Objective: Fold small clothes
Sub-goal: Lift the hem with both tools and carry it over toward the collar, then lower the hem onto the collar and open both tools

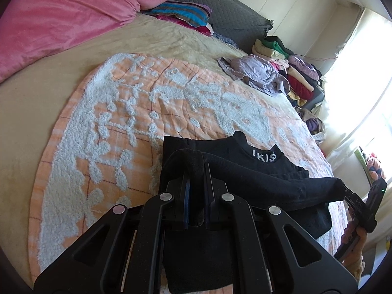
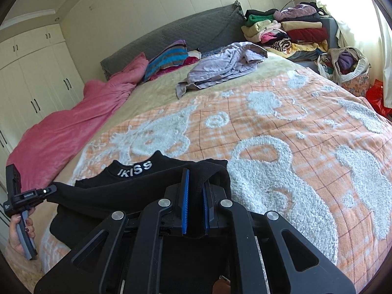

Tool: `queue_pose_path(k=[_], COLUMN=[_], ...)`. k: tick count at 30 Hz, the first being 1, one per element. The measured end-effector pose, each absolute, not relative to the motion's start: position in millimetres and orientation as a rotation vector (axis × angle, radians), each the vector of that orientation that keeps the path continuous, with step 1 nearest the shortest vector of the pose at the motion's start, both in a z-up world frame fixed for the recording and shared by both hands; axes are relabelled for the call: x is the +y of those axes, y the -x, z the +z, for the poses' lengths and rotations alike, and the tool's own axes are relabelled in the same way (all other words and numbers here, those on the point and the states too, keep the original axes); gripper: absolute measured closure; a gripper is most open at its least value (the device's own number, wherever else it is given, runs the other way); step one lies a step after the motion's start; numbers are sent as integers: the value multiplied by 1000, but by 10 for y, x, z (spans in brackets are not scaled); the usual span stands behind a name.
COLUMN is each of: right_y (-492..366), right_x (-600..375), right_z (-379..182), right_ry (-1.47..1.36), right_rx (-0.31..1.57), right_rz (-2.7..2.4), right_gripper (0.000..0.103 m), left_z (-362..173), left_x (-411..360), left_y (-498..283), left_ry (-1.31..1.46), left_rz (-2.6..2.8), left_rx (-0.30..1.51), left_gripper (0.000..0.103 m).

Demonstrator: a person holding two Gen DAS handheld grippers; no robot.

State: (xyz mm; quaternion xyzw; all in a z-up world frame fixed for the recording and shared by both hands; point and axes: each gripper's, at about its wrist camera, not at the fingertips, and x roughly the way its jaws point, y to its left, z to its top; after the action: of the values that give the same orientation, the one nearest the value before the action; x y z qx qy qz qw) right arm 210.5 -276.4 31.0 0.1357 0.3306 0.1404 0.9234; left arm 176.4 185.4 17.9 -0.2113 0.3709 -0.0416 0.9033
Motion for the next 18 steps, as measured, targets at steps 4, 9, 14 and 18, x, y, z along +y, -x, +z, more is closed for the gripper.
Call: queue_pose_path(k=[4, 9, 14, 18], right_y=[-2168, -2139, -1969, -1830], right_x=[-2729, -2731, -2802, -2725], right_z=[181, 137, 261, 311], right_ry=[-246, -218, -195, -141], right_rx=[707, 712, 647, 630], right_rz=[254, 226, 205, 245], right_gripper=[94, 73, 67, 69], left_z=[156, 213, 332, 432], left_x=[1838, 1821, 1770, 1670], left_y=[-1780, -1711, -1601, -1483], left_ry=[429, 418, 399, 360], left_rz=[-86, -93, -80, -110], left_rx=[768, 748, 705, 690], left_gripper=[99, 99, 90, 90])
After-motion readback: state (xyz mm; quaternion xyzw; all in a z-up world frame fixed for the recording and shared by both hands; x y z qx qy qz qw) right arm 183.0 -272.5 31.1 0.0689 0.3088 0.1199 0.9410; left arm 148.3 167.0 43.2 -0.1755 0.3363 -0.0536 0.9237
